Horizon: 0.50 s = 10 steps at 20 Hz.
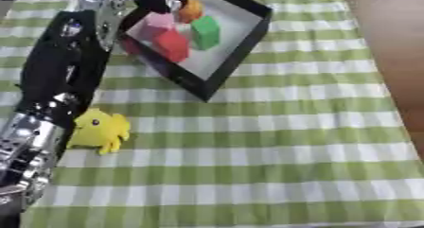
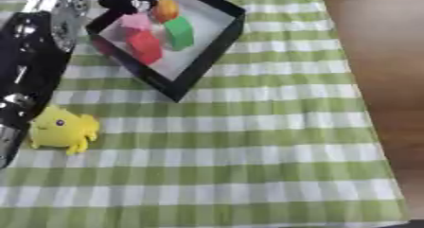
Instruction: Pick up objects on the table and place them in the box.
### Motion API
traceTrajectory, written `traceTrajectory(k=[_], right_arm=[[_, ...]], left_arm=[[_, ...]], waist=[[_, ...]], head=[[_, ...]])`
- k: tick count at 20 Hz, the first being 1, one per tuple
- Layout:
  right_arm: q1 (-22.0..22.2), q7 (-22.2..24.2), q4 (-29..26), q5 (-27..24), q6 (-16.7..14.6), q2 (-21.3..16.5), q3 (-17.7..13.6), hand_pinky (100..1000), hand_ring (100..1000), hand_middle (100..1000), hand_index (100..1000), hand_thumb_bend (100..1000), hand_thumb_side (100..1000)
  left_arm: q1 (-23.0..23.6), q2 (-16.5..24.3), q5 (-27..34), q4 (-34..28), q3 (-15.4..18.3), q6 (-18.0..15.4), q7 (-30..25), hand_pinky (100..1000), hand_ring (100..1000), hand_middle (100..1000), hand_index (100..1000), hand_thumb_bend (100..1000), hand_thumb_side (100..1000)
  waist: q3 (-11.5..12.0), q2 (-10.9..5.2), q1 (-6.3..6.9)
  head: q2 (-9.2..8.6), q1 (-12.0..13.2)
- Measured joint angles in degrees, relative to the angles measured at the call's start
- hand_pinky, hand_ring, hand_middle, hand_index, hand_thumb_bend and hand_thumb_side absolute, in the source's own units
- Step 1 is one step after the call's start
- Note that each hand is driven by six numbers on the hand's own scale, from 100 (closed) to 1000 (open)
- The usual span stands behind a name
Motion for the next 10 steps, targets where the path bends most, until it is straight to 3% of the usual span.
traceTrajectory(k=[10], right_arm=[[2.4,-1.0,0.0,0.2,-0.2,-1.9,-0.8,914,684,677,794,100,220]], left_arm=[[9.9,9.7,8.9,-14.0,-4.7,-7.2,-3.8,821,695,742,861,410,435]], waist=[[3.5,-0.26,0.53]], head=[[0.00,-3.9]])
